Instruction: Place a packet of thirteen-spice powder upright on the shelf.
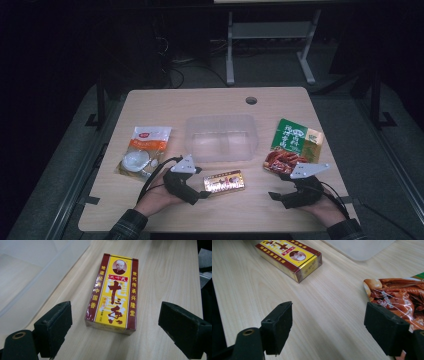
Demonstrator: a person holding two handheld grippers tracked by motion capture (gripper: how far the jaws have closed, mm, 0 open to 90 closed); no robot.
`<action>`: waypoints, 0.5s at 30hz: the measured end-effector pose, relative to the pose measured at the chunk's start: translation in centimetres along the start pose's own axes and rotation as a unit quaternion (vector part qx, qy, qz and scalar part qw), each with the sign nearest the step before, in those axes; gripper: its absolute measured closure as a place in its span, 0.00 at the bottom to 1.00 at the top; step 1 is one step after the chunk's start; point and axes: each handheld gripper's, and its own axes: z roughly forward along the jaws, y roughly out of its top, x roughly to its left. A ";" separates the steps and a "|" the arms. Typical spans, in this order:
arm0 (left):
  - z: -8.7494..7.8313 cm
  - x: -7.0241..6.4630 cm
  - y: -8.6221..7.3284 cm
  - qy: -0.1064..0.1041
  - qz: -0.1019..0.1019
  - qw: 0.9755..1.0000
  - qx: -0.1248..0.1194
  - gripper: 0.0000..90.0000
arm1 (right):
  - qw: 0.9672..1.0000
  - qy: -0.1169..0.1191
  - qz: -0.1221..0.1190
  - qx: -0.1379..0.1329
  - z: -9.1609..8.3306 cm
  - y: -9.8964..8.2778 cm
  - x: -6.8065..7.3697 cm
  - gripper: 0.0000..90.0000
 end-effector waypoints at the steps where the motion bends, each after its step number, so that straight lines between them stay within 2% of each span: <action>1: 0.3 0.0 0.1 0.000 0.000 1.000 0.003 0.13 | 1.000 0.001 0.000 -0.002 0.1 0.0 0.0 0.25; 5: 1.7 0.3 0.3 -0.014 -0.004 1.000 0.012 0.13 | 1.000 0.002 -0.005 0.000 0.4 0.1 -0.2 0.25; 7: 2.3 0.3 0.3 -0.019 -0.001 1.000 0.023 0.13 | 1.000 0.004 -0.003 0.004 0.5 0.1 -0.2 0.25; 10: 3.0 0.3 0.3 -0.025 0.006 0.999 0.034 0.14 | 1.000 0.006 -0.012 0.005 0.7 0.1 -0.2 0.24; 13: 3.3 0.3 0.3 -0.024 0.014 0.999 0.043 0.14 | 1.000 0.004 -0.017 0.009 0.9 0.2 -0.1 0.24; 15: 3.5 0.3 0.2 -0.023 0.012 0.999 0.044 0.15 | 1.000 0.004 -0.015 0.011 0.9 0.2 -0.1 0.24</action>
